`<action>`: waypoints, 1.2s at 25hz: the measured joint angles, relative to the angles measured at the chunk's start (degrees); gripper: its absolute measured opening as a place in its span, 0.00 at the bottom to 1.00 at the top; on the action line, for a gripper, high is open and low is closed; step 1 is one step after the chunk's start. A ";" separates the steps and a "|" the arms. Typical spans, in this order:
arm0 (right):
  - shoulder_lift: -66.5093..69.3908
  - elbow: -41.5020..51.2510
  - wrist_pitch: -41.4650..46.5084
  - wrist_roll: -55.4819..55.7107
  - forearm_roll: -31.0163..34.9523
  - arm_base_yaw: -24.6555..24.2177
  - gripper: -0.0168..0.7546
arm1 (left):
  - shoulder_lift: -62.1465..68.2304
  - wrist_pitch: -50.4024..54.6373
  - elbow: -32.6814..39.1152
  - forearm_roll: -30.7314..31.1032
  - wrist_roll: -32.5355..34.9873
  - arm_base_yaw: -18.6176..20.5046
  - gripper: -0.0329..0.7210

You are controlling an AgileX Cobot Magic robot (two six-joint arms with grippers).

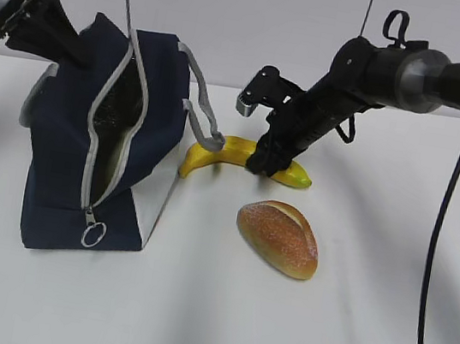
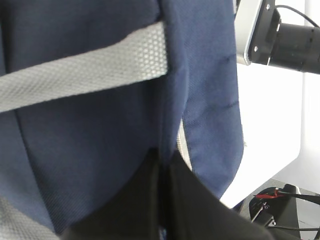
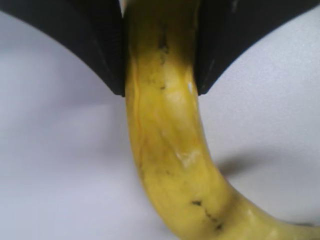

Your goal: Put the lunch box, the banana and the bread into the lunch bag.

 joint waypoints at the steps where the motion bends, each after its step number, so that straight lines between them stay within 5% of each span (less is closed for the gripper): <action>1: 0.00 -0.02 0.24 0.00 0.00 0.00 0.41 | 0.00 0.00 0.00 0.00 0.00 0.00 0.04; 14: 0.00 -7.79 10.88 5.67 -4.90 -1.46 0.40 | 0.00 0.00 0.00 0.00 0.00 0.00 0.04; 22: -3.06 -9.35 18.97 15.51 -11.47 -8.58 0.40 | 0.00 0.00 0.00 -0.41 0.00 0.00 0.04; 30: -15.35 -9.47 22.98 26.39 -6.87 -10.87 0.40 | 0.00 -0.05 0.00 -3.72 0.00 0.00 0.04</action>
